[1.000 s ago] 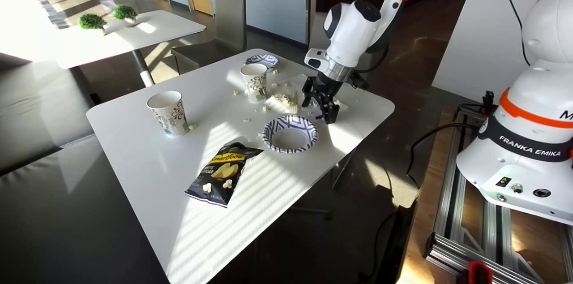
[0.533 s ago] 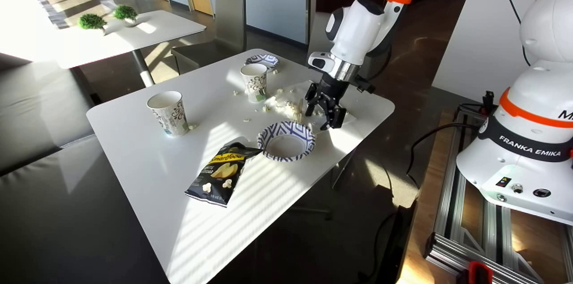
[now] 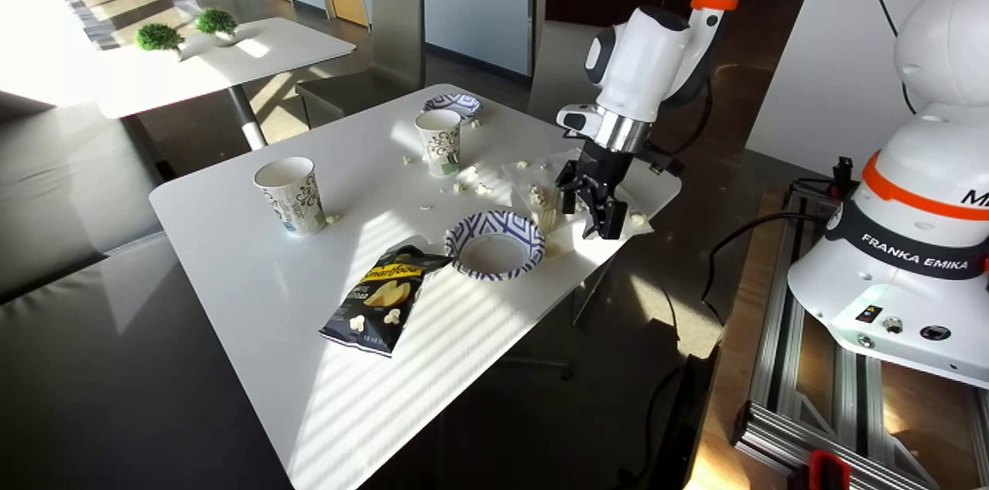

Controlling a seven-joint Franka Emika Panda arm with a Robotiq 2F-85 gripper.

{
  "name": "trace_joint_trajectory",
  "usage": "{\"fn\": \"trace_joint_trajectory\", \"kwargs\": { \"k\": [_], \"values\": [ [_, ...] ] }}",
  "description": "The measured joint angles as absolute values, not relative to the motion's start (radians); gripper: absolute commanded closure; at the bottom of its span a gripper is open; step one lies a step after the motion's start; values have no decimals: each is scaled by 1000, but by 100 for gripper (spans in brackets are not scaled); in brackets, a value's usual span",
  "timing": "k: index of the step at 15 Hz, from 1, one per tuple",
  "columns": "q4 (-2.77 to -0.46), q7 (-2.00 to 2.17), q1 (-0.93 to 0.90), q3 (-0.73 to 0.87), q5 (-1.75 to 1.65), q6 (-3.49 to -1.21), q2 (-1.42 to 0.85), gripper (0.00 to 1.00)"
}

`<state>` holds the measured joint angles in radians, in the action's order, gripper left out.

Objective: Move the white napkin forwards then move the white fork backwards

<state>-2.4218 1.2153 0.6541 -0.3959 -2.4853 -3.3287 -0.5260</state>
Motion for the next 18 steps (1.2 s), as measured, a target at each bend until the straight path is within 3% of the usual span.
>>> {"fn": "trace_joint_trajectory", "kwargs": {
  "k": [2, 10, 18],
  "values": [
    [-2455, 1243, 705, -401, -2476, -3316, -513, 10],
    [-2481, 1259, 971, -449, -2472, -3274, -479, 34],
    [-2404, 1258, 948, -450, -2462, -3274, -479, 39]
  ]
}}
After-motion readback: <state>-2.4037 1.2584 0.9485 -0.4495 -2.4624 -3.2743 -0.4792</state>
